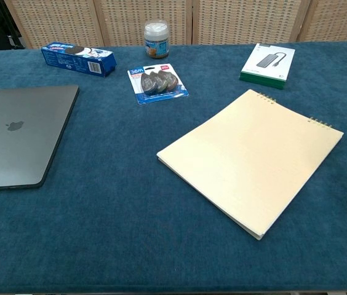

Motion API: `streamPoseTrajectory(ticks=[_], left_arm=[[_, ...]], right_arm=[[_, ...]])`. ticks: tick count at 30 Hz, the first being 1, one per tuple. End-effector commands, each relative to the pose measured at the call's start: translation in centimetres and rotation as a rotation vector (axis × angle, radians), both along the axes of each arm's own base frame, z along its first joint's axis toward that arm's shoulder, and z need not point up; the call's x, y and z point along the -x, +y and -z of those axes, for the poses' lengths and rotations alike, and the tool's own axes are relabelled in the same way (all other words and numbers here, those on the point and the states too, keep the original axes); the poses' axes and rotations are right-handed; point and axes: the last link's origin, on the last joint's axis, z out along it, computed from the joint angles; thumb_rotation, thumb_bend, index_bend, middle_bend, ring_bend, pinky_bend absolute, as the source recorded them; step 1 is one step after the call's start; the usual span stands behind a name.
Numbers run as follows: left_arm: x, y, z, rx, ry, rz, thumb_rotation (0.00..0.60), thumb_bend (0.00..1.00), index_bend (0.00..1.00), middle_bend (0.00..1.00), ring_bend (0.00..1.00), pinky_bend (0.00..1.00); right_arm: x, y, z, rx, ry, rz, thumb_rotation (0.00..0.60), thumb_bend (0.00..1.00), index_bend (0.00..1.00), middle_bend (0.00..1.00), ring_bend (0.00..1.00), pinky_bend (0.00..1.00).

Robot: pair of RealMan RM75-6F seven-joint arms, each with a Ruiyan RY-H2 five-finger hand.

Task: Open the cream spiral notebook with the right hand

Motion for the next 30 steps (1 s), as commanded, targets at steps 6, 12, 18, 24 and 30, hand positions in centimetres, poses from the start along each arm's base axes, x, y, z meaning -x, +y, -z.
streamPoseTrajectory(ticks=[6,12,18,24,30], left_arm=[[0.1,0.4,-0.1,0.0,-0.002,-0.014,0.6,0.0,0.0,0.0,0.0,0.0],[0.1,0.5,-0.1,-0.001,-0.005,-0.017,0.6,0.0,0.0,0.0,0.0,0.0],[0.2,0.5,-0.2,-0.001,-0.006,-0.018,0.6,0.0,0.0,0.0,0.0,0.0],[0.2,0.5,-0.3,-0.006,-0.011,-0.02,0.6,0.0,0.0,0.0,0.0,0.0],[0.3,0.6,-0.4,-0.006,-0.013,-0.023,0.6,0.0,0.0,0.0,0.0,0.0]], right_arm=[[-1.7,-1.5,5.2,-0.167,0.092,-0.153,0.6,0.0,0.38,0.0,0.0,0.0],[-3.0,-1.4,7.4,-0.199,0.132,-0.203,0.6,0.0,0.38,0.0,0.0,0.0],[-4.2,-1.7,8.9,-0.215,0.177,-0.255,0.6,0.05,0.38,0.0,0.0,0.0],[-4.9,-2.1,10.6,-0.205,0.243,-0.309,0.6,0.05,0.38,0.0,0.0,0.0],[-5.0,-2.4,12.2,-0.209,0.271,-0.33,0.6,0.05,0.38,0.0,0.0,0.0]])
